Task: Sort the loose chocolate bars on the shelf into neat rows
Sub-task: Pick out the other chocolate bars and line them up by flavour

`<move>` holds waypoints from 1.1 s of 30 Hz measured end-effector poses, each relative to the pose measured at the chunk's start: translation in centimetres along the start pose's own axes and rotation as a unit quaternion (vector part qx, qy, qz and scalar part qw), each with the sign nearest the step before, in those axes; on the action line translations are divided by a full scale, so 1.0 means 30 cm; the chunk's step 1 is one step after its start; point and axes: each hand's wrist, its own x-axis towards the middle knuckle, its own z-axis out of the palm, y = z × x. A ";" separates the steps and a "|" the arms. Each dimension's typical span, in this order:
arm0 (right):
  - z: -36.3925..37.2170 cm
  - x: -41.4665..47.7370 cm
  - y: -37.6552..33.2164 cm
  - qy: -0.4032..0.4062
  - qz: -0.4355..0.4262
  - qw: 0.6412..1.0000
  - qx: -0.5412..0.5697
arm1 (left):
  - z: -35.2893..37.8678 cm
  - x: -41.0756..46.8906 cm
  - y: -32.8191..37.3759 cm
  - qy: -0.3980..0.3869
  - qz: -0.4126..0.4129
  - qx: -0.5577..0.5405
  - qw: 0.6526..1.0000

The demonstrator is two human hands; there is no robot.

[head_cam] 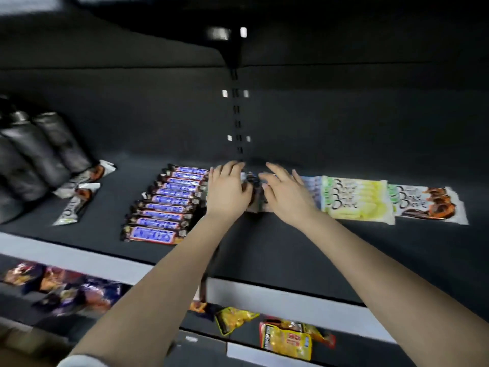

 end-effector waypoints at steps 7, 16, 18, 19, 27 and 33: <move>0.177 0.274 -0.500 -0.034 -0.091 0.994 0.043 | -0.281 -0.019 -0.503 0.008 -0.054 0.067 0.996; 0.412 0.441 -0.907 -0.088 -0.139 0.985 0.048 | -0.453 -0.095 -0.965 -0.017 -0.170 0.063 0.983; 0.448 0.463 -0.955 -0.107 -0.138 0.984 0.042 | -0.461 -0.108 -1.040 -0.010 -0.191 0.057 0.980; 0.465 0.473 -0.976 -0.115 -0.136 0.983 0.036 | -0.459 -0.117 -1.071 -0.015 -0.197 0.058 0.979; 0.578 0.496 -1.120 -0.190 -0.139 0.972 0.003 | -0.432 -0.169 -1.181 -0.114 -0.206 0.058 0.970; 0.633 0.502 -1.102 -0.198 -0.122 0.973 -0.003 | -0.444 -0.168 -1.215 -0.109 -0.204 -0.058 0.971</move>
